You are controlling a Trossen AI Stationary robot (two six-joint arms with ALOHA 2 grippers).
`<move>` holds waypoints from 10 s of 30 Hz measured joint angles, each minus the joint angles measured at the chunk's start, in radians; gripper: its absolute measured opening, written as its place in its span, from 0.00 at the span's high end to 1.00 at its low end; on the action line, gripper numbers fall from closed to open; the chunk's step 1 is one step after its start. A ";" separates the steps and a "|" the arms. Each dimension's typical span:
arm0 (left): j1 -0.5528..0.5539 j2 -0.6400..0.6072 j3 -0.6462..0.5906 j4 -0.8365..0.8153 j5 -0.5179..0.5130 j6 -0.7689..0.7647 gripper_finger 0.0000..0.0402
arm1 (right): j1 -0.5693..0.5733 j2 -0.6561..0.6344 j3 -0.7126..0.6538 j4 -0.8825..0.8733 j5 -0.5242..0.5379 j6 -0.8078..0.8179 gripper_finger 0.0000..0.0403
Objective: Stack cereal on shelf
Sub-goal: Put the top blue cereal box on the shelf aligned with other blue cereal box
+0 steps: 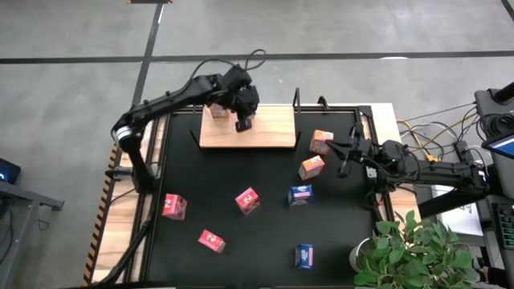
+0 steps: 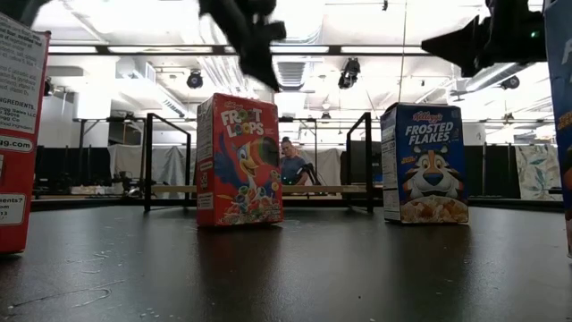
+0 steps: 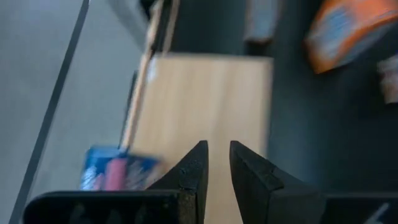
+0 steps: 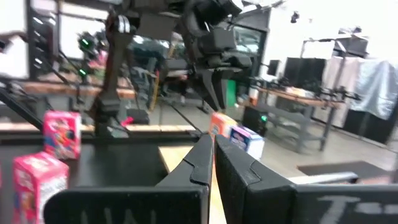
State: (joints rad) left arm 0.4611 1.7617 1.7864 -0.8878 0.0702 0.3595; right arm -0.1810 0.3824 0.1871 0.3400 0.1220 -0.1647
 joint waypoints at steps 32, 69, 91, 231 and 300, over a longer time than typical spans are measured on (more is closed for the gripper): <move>-0.537 -0.776 -0.958 0.805 -0.254 -0.200 0.88 | 0.000 0.447 0.424 -0.285 -0.085 0.058 0.98; -0.537 -0.804 -1.049 0.877 -0.255 -0.177 0.88 | 0.279 0.767 0.795 -1.011 -0.096 0.341 0.98; -0.537 -0.803 -1.049 0.880 -0.255 -0.137 0.88 | 0.238 0.927 0.992 -1.190 -0.115 0.323 0.46; -0.533 -1.028 -1.129 0.869 -0.401 0.016 0.88 | -0.197 1.582 1.648 -1.038 0.115 -0.170 0.97; -0.533 -1.026 -1.129 0.864 -0.401 0.033 0.88 | -0.204 1.524 1.460 -0.769 -0.031 -0.176 0.97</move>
State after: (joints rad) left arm -0.0723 0.7357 0.6575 -0.0235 -0.3309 0.3923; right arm -0.3849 1.9060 1.6466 -0.4294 0.0908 -0.3408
